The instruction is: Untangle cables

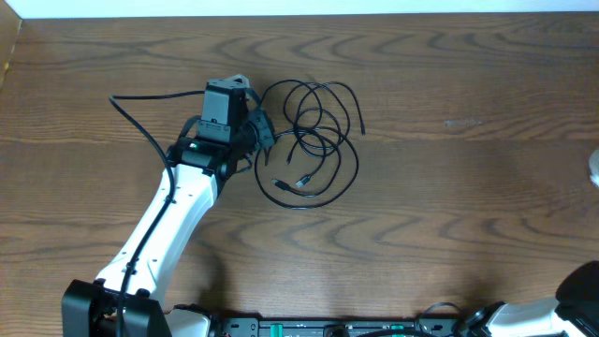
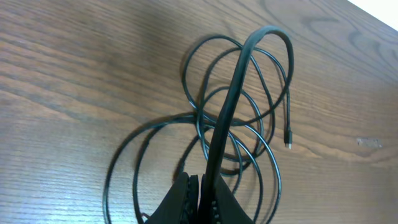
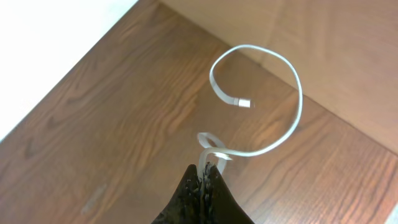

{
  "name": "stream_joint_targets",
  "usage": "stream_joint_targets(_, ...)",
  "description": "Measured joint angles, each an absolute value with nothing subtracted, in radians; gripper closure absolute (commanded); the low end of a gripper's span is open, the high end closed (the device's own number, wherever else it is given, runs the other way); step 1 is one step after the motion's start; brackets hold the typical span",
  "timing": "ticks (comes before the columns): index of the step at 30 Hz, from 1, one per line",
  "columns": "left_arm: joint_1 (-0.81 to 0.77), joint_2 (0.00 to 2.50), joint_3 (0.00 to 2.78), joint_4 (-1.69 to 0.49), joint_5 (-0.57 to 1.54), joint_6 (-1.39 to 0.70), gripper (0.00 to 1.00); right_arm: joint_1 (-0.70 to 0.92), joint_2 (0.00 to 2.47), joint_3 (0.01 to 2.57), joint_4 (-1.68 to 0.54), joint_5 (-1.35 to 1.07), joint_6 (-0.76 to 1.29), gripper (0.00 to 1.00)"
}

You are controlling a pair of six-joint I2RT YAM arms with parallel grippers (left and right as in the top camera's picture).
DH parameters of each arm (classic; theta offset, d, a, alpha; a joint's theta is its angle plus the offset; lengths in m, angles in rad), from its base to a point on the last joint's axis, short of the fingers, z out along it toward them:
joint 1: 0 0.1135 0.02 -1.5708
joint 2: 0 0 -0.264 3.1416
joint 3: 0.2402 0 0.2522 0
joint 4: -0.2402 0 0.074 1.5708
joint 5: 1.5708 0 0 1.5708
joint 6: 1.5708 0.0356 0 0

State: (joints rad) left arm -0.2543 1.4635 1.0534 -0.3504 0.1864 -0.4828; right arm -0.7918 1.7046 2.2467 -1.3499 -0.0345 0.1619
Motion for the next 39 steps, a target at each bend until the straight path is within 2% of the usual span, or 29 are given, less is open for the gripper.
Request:
stream_joint_targets(8,-0.293,1.464,1.053,-0.349,0.205,-0.499,0.91,-0.939,1.716,2.247,-1.354,-0.129,0.236,0.99)
stream_joint_targets(22,-0.365,1.464,1.053,-0.305,0.266,-0.573,0.91,-0.945,2.072,2.248,-1.405,-0.086,0.356,0.99)
stream_joint_targets(30,-0.384,1.464,1.053,-0.304,0.287,-0.574,0.91,-0.968,2.11,2.199,-1.391,0.051,0.417,0.99)
stream_joint_targets(39,-0.384,1.464,1.053,-0.303,0.317,-0.569,0.91,-1.158,2.12,2.077,-1.362,0.086,0.441,0.99)
